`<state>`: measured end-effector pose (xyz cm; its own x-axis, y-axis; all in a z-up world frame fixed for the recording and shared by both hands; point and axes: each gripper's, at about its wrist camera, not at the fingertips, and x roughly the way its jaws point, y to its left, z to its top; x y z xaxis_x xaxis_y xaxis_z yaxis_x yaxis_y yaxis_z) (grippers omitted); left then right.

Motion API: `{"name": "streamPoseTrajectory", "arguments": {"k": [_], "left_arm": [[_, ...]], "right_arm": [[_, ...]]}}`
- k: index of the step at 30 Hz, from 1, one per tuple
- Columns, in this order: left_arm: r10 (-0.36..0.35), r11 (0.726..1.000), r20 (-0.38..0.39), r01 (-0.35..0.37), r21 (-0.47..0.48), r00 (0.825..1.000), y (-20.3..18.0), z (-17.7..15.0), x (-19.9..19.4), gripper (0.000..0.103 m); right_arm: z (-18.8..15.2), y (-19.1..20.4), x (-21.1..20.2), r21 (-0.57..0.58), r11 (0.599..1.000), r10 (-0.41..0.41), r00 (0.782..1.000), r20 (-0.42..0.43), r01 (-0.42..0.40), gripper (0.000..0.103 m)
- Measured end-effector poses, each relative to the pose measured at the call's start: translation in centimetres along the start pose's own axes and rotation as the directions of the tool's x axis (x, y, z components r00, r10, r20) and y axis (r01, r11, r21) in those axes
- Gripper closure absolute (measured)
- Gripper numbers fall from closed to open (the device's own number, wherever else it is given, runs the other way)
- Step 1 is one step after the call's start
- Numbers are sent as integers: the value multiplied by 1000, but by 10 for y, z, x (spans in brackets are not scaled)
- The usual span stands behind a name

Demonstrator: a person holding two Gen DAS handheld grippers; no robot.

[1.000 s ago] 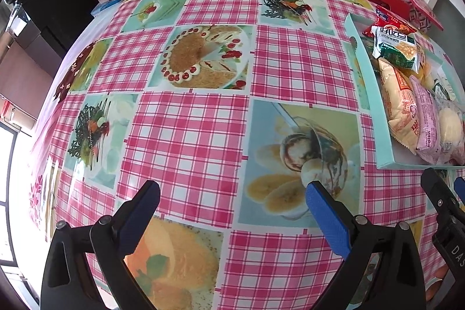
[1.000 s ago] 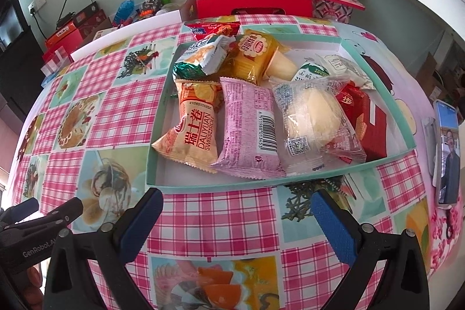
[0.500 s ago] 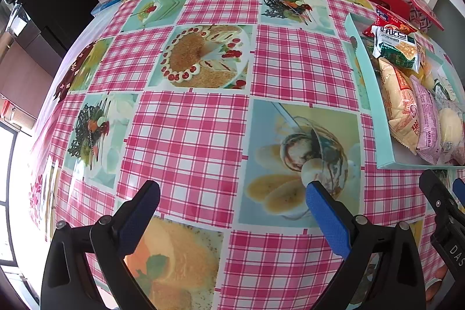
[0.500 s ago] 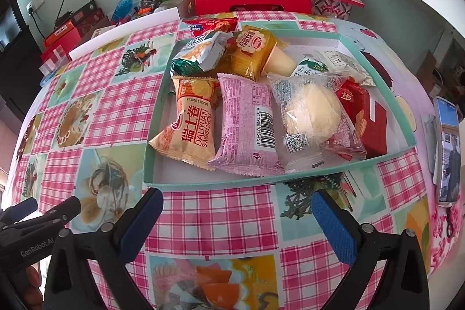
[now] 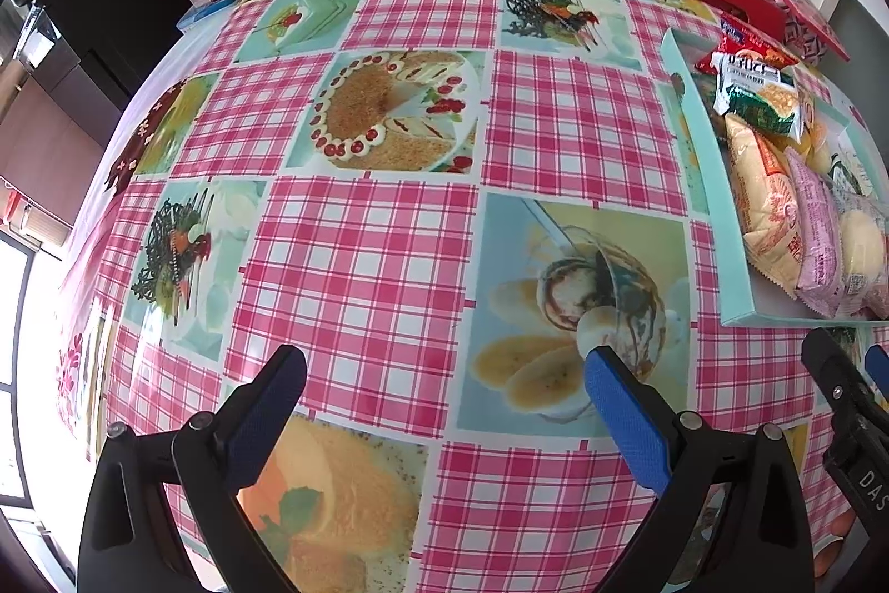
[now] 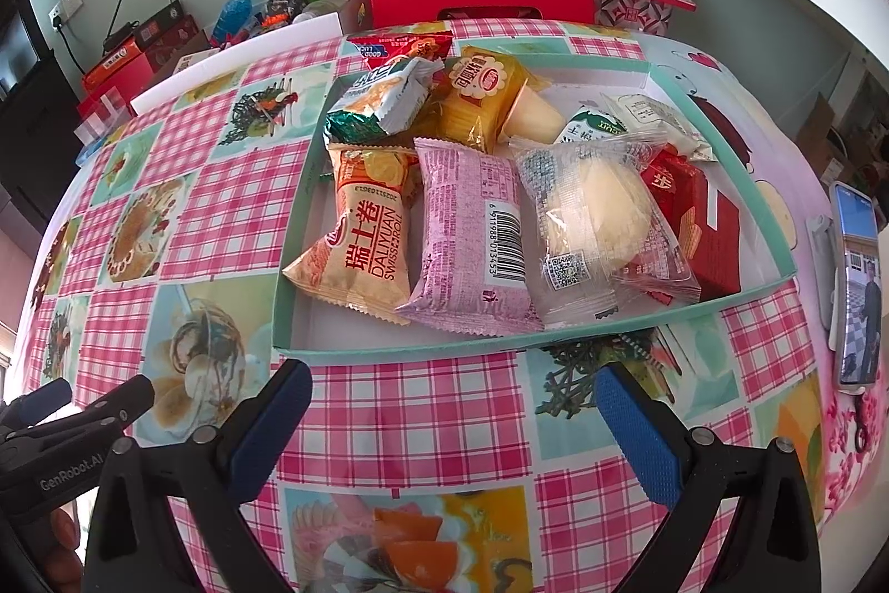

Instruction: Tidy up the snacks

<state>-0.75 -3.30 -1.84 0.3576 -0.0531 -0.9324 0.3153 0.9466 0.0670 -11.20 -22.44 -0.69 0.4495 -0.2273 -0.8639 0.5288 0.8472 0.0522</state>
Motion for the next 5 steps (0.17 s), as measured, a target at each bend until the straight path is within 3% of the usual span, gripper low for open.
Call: {"name": "streamPoseTrajectory", "arguments": {"k": [5], "left_arm": [[-11,1000,4,11,-9,1000,1,1,-1,3]], "right_arm": [[-1,0,0,1,1000,-1,1000,-1,1,0]]}}
